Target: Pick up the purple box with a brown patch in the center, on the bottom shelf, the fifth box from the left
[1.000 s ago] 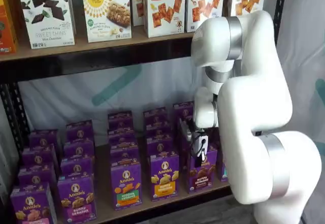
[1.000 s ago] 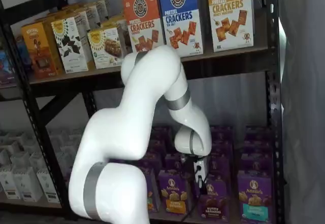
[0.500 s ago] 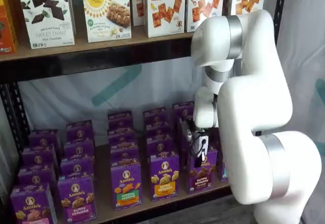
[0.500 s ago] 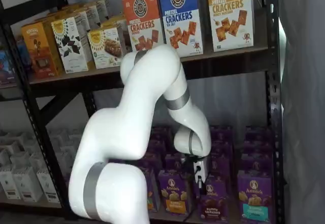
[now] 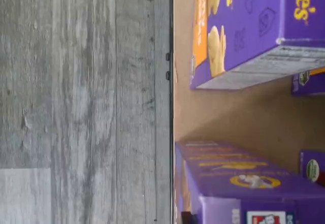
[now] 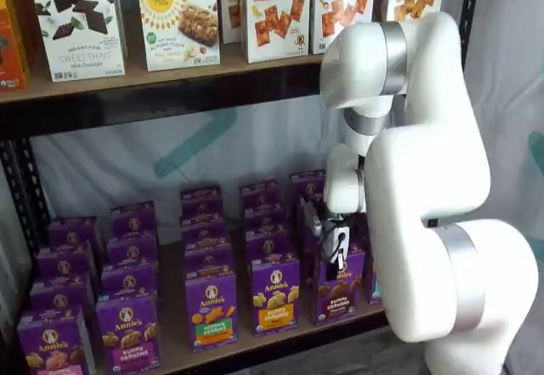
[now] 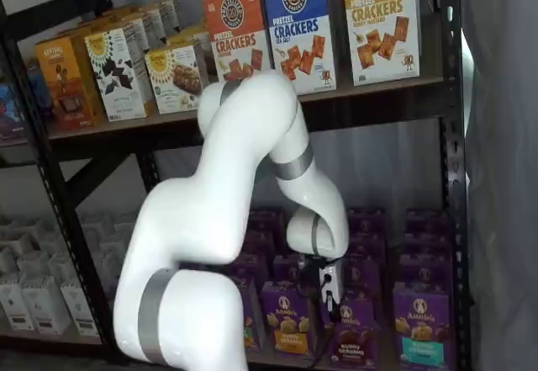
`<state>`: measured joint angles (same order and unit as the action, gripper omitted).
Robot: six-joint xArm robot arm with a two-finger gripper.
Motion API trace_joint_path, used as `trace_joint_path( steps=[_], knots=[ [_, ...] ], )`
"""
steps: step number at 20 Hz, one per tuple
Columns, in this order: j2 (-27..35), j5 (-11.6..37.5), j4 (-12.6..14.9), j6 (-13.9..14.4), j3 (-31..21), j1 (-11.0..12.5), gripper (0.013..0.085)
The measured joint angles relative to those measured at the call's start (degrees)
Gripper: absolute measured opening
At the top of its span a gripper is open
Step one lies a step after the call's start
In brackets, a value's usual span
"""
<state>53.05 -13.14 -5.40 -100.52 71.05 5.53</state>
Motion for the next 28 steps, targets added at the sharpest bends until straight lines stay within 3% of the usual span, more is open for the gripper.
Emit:
trace_joint_path(
  steps=[10, 15, 20, 28],
  knots=[
    [-6.87, -1.74, 1.51, 2.01, -7.71, -0.57, 0.033],
    [-11.15, -0.71, 6.22, 6.83, -13.61, -0.88, 0.033],
    [-15.39, -0.73, 7.64, 8.7, -19.09, -1.37, 0.033],
    [-21.68, -1.28, 2.75, 4.74, -25.83, -2.14, 0.033]
  ],
)
